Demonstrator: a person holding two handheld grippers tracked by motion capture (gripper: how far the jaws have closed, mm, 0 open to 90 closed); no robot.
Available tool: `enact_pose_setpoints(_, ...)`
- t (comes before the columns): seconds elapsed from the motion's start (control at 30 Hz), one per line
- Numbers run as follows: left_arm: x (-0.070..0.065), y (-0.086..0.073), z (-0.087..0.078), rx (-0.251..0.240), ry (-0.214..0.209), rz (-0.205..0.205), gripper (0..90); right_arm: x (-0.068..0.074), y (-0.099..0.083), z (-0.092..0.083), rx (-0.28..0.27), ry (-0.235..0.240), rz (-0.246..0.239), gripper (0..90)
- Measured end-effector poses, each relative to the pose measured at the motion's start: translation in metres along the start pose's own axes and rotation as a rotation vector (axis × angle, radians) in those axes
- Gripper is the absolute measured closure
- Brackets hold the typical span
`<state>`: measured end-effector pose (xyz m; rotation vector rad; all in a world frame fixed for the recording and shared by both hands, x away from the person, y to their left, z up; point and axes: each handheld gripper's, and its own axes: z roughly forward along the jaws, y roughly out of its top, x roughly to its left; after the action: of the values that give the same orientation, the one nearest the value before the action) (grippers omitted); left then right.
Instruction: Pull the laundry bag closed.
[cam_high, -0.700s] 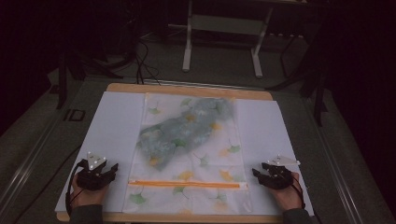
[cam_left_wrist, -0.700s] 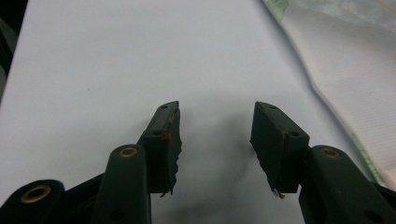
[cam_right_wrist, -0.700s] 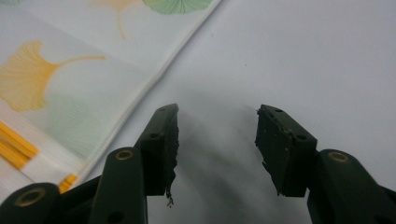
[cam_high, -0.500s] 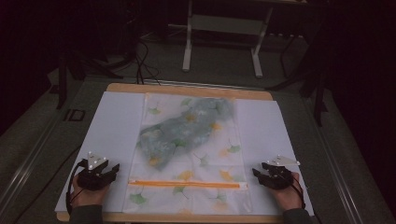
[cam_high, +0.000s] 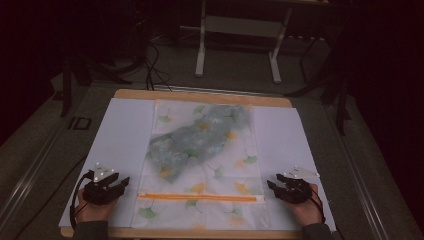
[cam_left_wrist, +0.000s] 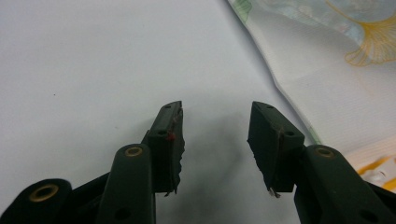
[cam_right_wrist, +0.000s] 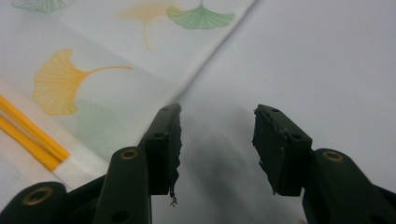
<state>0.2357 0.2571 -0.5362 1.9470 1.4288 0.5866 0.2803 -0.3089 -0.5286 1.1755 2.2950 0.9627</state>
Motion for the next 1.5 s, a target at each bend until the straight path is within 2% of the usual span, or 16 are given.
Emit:
enact_pose_setpoints(0.23,0.0,-0.001,-0.007,-0.014,-0.012,-0.013,55.3,0.009,0.004,-0.001,-0.014,0.029,-0.04,54.3)
enact_pose_setpoints(0.33,0.0,0.0,-0.008,-0.016,-0.013,-0.009,55.3,0.01,0.005,-0.001,-0.023,0.057,-0.035,54.2)
enact_pose_setpoints(0.57,-0.003,0.0,-0.006,-0.004,-0.025,0.016,56.6,0.015,0.011,0.003,-0.035,0.102,-0.067,53.6)
enact_pose_setpoints(0.83,-0.002,0.0,-0.006,-0.007,-0.033,0.012,56.5,0.035,0.022,0.014,-0.024,0.149,-0.153,53.6)
enact_pose_setpoints(1.07,-0.002,0.0,-0.007,-0.003,-0.041,0.016,57.2,0.05,0.03,0.021,-0.03,0.185,-0.189,53.8)
enact_pose_setpoints(1.1,-0.002,0.001,-0.007,-0.003,-0.043,0.019,57.1,0.056,0.033,0.024,-0.028,0.189,-0.208,54.2)
enact_pose_setpoints(1.13,-0.002,0.001,-0.007,-0.003,-0.043,0.019,57.2,0.056,0.033,0.024,-0.028,0.189,-0.208,54.2)
enact_pose_setpoints(1.3,-0.002,0.001,-0.006,0.001,-0.05,0.018,57.1,0.073,0.04,0.032,-0.019,0.223,-0.247,54.1)
enact_pose_setpoints(1.5,-0.002,0.001,-0.006,-0.002,-0.059,0.014,57.1,0.085,0.046,0.038,-0.016,0.251,-0.27,54.0)
